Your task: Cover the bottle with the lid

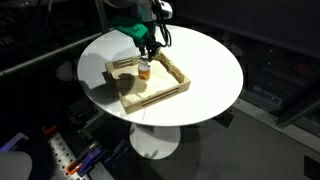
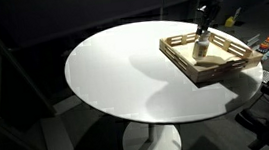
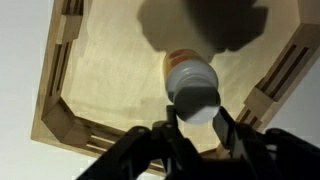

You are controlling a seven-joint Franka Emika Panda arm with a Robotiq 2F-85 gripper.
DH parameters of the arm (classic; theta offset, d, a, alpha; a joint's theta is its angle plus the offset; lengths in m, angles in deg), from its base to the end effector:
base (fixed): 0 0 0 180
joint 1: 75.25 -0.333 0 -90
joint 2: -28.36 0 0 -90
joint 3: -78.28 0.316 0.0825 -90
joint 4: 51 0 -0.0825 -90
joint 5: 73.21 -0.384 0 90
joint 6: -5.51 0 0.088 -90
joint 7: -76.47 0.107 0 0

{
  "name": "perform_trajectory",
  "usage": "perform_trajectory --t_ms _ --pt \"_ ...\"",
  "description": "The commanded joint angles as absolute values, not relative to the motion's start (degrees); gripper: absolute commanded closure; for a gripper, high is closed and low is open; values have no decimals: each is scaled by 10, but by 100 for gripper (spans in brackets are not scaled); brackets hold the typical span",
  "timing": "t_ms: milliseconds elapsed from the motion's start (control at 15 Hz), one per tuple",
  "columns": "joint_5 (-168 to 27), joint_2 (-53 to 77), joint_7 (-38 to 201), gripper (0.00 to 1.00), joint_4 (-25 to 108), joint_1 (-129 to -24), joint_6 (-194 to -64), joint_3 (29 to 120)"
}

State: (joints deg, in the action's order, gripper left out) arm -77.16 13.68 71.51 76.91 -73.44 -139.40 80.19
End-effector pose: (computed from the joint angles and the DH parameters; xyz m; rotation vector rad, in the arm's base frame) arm 0.5510 0.0003 0.2596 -3.0931 -0.0486 -0.0657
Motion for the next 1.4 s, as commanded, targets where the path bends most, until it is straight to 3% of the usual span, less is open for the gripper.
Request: perform_trajectory --t_ms 0,1333 --pt "-766 121 718 83 744 -740 -1380 799" --pt "-759 146 714 84 757 -747 -1370 799"
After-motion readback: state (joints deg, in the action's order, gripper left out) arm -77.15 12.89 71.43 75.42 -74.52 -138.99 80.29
